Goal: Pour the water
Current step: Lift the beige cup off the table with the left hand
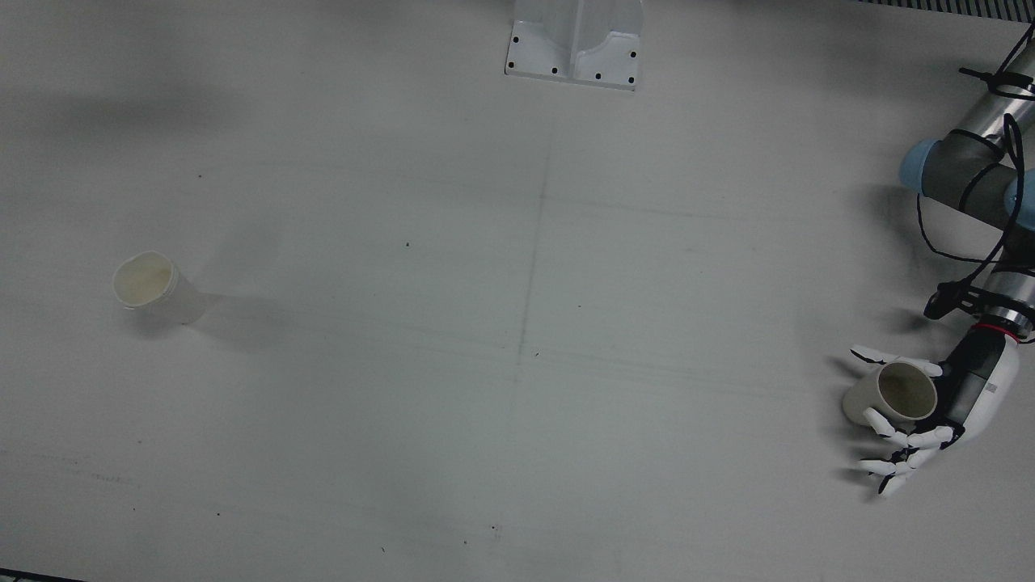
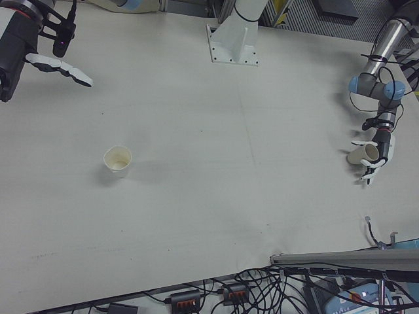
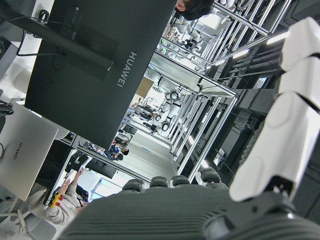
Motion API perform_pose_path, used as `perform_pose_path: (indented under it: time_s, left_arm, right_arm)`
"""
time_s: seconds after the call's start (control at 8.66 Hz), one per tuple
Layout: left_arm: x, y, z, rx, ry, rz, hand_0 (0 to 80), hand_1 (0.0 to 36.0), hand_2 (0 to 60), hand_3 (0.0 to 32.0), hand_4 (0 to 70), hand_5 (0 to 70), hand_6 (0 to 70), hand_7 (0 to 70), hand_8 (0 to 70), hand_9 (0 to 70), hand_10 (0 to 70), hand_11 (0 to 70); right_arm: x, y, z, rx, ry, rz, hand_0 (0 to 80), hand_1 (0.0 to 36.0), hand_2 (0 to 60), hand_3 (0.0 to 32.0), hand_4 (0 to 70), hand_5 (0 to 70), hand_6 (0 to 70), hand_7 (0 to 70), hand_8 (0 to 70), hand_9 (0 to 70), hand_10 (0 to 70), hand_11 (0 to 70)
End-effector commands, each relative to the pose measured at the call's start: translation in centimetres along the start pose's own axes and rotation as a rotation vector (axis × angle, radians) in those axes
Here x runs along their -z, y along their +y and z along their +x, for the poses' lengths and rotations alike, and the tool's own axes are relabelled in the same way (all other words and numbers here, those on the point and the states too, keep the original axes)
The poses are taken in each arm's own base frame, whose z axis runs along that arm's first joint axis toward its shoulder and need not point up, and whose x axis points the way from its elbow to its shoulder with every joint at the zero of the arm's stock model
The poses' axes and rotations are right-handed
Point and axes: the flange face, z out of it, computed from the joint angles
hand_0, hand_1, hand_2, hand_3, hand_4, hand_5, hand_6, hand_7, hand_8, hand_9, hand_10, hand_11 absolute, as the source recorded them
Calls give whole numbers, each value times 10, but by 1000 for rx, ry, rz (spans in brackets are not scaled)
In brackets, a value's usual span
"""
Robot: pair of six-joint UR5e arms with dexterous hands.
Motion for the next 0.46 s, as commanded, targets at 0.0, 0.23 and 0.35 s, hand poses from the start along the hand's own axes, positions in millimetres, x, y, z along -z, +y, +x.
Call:
perform_pose_path:
  time_s: [0.0, 0.23, 0.35]
  left_arm:
    - [-1, 0, 10, 3, 16, 5, 613, 360, 600, 0, 578, 700, 177, 270, 77, 113, 118, 202]
    - [-3, 4, 23, 3, 40, -4, 605, 360, 600, 0, 594, 700, 187, 271, 83, 120, 124, 210]
    - [-4, 9, 28, 4, 49, -11, 621, 360, 600, 0, 587, 700, 185, 269, 83, 122, 125, 213]
  right_arm:
    - [0, 0, 0, 0, 0, 0, 459, 137, 143, 0, 45, 0, 7, 14, 0, 16, 0, 0]
    - [0, 2, 1, -1, 1, -2, 459, 137, 146, 0, 46, 0, 8, 14, 0, 16, 0, 0]
    - [0, 2, 1, -1, 2, -3, 459, 137, 146, 0, 46, 0, 8, 15, 0, 16, 0, 0]
